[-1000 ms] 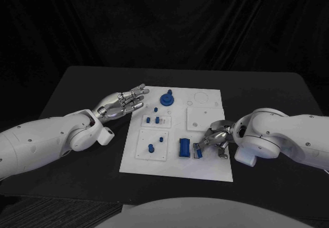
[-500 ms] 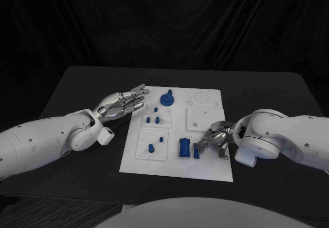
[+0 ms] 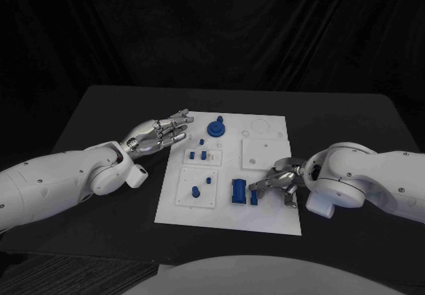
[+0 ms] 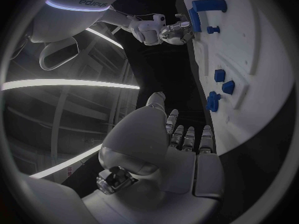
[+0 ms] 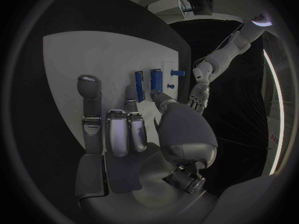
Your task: Assemble the parts on the task board
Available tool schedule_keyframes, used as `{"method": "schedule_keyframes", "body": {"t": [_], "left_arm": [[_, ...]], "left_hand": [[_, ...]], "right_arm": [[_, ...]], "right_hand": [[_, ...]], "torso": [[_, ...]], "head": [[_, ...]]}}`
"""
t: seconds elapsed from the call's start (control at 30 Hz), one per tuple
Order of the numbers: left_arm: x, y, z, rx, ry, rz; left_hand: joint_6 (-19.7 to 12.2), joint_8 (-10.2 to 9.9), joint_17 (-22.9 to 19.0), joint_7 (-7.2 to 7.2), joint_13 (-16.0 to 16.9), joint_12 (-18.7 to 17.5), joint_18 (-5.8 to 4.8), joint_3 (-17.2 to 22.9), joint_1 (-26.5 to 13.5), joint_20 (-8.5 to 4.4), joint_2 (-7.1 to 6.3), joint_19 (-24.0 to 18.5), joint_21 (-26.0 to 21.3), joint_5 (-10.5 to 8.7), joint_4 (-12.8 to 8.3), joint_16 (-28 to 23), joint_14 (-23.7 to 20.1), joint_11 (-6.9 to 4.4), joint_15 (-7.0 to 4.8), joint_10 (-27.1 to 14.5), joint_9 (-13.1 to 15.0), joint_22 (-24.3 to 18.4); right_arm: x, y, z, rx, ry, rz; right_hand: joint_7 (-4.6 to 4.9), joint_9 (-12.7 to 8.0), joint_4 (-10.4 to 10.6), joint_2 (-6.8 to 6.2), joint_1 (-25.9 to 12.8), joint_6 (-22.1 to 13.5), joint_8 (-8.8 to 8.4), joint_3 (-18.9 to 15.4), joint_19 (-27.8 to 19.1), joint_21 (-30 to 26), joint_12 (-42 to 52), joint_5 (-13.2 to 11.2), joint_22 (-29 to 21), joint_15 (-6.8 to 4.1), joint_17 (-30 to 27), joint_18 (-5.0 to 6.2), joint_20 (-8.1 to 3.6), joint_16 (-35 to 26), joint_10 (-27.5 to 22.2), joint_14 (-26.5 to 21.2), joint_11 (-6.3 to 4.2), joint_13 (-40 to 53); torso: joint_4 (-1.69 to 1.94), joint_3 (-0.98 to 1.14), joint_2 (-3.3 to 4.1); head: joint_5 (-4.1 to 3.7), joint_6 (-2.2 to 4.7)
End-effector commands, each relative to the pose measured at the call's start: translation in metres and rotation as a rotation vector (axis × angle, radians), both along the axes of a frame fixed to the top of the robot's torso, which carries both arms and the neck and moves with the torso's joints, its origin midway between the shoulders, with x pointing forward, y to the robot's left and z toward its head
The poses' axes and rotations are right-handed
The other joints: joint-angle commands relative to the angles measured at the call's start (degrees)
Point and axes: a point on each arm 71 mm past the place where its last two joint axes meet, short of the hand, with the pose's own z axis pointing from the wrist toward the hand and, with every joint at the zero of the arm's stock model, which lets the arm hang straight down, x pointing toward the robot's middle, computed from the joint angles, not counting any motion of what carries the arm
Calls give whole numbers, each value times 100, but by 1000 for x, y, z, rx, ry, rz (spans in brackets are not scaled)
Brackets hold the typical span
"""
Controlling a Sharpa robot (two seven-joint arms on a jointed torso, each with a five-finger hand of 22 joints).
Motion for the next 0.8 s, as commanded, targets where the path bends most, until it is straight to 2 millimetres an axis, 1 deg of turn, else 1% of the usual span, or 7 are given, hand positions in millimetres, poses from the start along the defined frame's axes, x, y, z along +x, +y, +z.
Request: {"method": "schedule_keyframes", "body": {"t": [0.03,0.23,0.4,0.57,0.63,0.7,0.8], "left_arm": [[-2,-2,4,-58,-43,-29],[-2,0,4,-56,-46,-23],[-2,1,4,-55,-48,-19],[-1,1,5,-55,-57,-12],[-1,1,4,-54,-59,-10],[-2,0,4,-55,-60,-9],[-3,0,5,-55,-61,-7]], "left_hand": [[52,11,-9,-4,6,6,71,7,67,46,9,-4,-19,19,-6,-21,8,27,40,6,5,-7],[52,11,-9,-3,7,7,71,8,70,48,10,-4,-19,20,-7,-21,8,28,41,10,5,-7],[55,11,-9,-3,8,7,72,7,70,49,10,-4,-19,15,-5,-21,8,30,42,11,5,-7],[89,12,-9,-2,9,9,75,-21,29,27,9,-4,-19,-82,18,-21,8,31,17,17,7,-7],[100,11,-9,-4,9,9,77,-51,-38,-4,28,-4,-19,-146,27,-21,8,29,-17,19,6,-7],[105,9,-9,-81,5,6,57,-105,-161,-39,73,-4,-19,-250,27,-21,8,-91,-15,8,6,-7],[56,2,-9,-111,2,2,47,-128,-207,-76,93,-4,-19,-329,26,-21,8,-128,-46,-5,1,-7]], "right_arm": [[-4,-4,1,1,-1,-7],[-4,-19,25,52,-48,-11],[6,-23,52,196,-141,-47],[19,-24,80,459,-303,-110],[25,-25,88,557,-368,-143],[32,-29,95,650,-442,-184],[40,-34,98,726,-510,-204]], "right_hand": [[-3,8,164,5,-222,7,24,-210,64,-16,36,-339,296,7,604,102,30,-21,621,433,15,1509],[-68,12,1083,155,-1002,245,105,-1065,75,26,36,-477,313,-35,602,97,-3,-19,621,432,-39,1509],[-110,-21,1109,362,-1466,439,85,-1606,53,-33,36,-829,310,-70,571,103,-24,-34,621,424,-78,1509],[-129,-115,1082,637,-1374,582,-63,-2416,-462,-1988,-487,-845,-240,-49,-458,331,-9,-663,228,127,-75,1096],[-76,-160,1092,720,-1256,590,-123,-2605,-672,-2227,-1586,-820,-462,7,-1714,332,44,-1547,-474,-250,-68,263],[92,-294,1159,868,-929,523,-272,-2815,-1258,-2672,-4563,-795,-1120,219,-4426,335,278,-4128,-2114,-1125,153,-1917],[366,-504,1090,876,-760,201,-532,-3046,-2451,-2664,-6061,-755,-1984,621,-5059,173,697,-5624,-3048,-2006,553,-3003]], "torso": [[3,-1,1],[3,0,-1],[-1,3,-2],[7,2,-7],[5,2,-7],[-2,5,-6],[-3,4,-8]], "head": [[13,0],[19,0],[-5,0],[-26,0],[-38,0],[-57,0],[-42,0]]}}
